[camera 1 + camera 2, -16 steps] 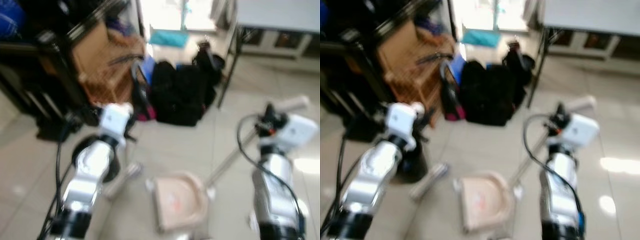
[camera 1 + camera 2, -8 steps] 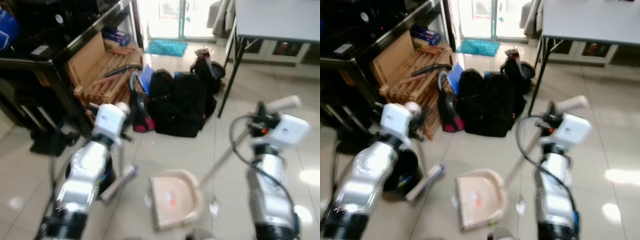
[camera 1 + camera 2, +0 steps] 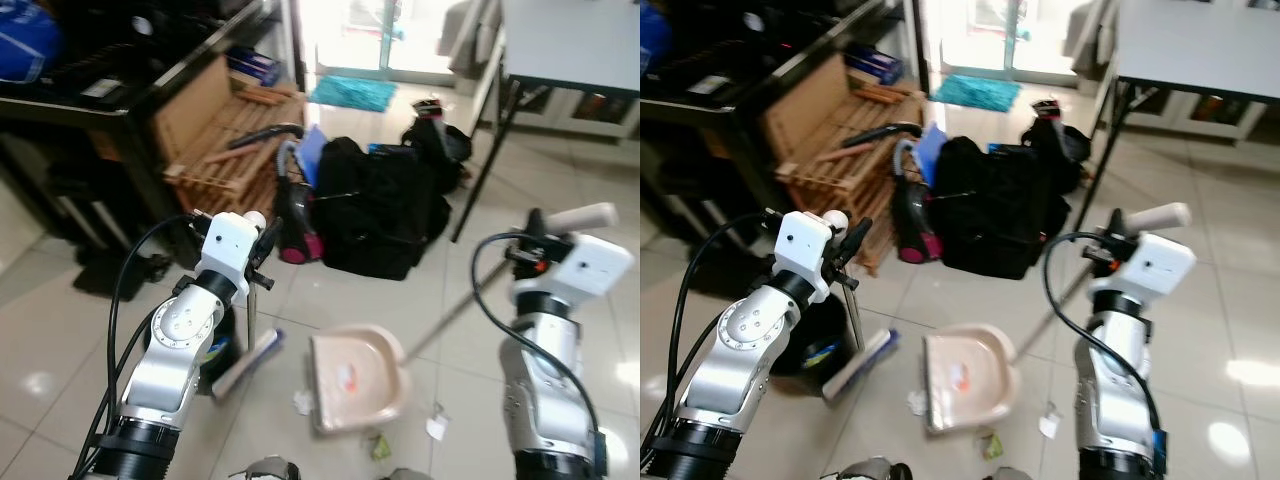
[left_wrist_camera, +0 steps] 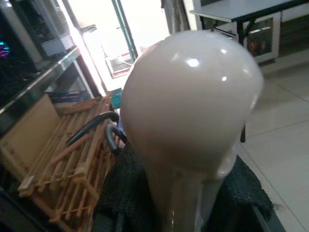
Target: Sweep floor
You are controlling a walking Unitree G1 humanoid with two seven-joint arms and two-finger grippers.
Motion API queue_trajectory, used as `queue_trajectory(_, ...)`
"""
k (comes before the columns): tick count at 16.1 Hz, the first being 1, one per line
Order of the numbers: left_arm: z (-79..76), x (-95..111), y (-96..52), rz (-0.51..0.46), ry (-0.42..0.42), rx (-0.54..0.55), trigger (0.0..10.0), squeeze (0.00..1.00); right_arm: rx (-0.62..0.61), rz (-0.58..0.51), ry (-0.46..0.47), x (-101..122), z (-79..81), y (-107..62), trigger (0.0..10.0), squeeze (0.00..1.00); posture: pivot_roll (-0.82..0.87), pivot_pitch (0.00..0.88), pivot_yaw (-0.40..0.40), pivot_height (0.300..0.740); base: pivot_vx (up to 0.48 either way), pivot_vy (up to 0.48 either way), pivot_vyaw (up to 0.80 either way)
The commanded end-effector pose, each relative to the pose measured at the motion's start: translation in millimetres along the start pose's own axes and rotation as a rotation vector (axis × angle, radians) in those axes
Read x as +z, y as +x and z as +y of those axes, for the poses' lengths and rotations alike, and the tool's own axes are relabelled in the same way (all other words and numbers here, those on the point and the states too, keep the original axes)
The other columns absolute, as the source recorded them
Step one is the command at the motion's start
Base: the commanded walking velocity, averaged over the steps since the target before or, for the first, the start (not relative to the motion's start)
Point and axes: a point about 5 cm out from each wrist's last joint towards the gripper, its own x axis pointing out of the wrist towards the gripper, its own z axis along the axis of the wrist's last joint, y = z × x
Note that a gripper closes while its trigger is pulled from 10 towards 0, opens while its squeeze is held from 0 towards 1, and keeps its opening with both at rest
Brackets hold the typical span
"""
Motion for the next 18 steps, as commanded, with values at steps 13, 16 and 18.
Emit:
queue_trajectory(13,0.4,4.3,-0.2,-0.013,0.010,0.027,10.0,0.00,-0.061,0.062,-0.065,17.0,-6.1,1.5,10.0,0.00,-0.04,0.097,0.042,0.740,0.000,0.000,-0.37)
queue_trajectory(16,6.0,13.5,5.7,-0.038,0.012,0.042,10.0,0.00,-0.086,0.052,-0.063,33.8,-6.5,0.5,10.0,0.00,-0.05,0.101,0.049,0.740,0.000,0.000,-0.80)
queue_trajectory(18,5.9,17.3,8.4,-0.049,0.011,0.035,10.0,0.00,-0.130,0.079,-0.059,37.1,-10.5,-2.0,10.0,0.00,-0.05,0.101,0.056,0.740,0.000,0.000,-0.80)
